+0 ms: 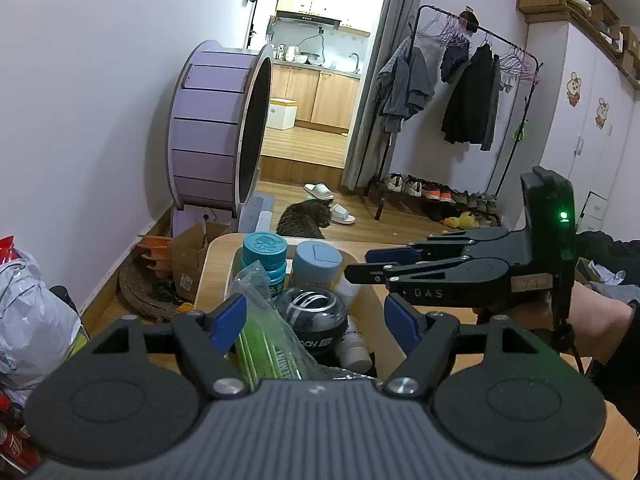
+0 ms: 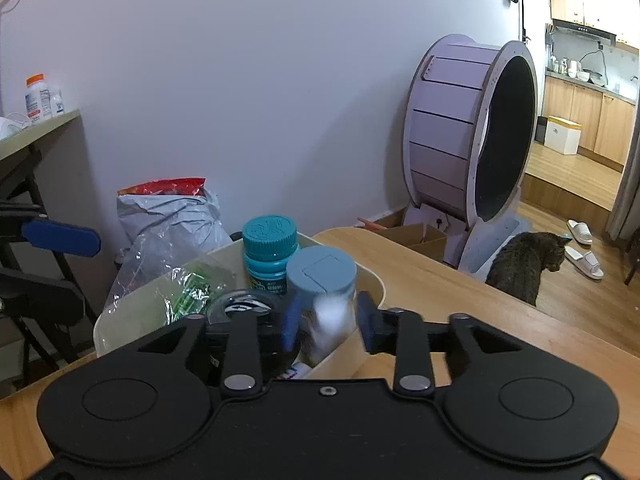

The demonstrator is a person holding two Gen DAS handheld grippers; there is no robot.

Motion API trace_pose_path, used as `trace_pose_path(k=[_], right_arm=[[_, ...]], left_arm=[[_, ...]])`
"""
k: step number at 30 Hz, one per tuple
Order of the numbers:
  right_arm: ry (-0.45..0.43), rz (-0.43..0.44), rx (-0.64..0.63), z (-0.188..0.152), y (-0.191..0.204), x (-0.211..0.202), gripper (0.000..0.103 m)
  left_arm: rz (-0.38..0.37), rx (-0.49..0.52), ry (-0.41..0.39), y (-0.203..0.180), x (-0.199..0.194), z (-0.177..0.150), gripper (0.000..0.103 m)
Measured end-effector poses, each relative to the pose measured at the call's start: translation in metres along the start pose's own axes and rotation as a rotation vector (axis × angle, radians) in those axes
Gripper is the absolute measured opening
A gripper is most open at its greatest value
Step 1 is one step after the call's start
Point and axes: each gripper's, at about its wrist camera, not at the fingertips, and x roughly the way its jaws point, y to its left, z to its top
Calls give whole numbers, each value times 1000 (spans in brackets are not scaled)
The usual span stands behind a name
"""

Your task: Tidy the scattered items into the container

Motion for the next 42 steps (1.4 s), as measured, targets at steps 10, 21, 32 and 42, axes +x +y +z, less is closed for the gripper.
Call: trace_pose_path(k=[10,21,32,42], right_arm=[[-26,-13,42,0,-3,-27,56],[27,-19,37,11,14,-48,81],[139,-63,26,24,23,-58,93],[233,-89,-4,27,30,-60,93]], left_arm=[[33,6,39,-4,6,-1,76],[112,13,71,-15,-1,6,98],[207,31,208,-21,-4,12,103],[221,26,297,-21,-9,11,103]])
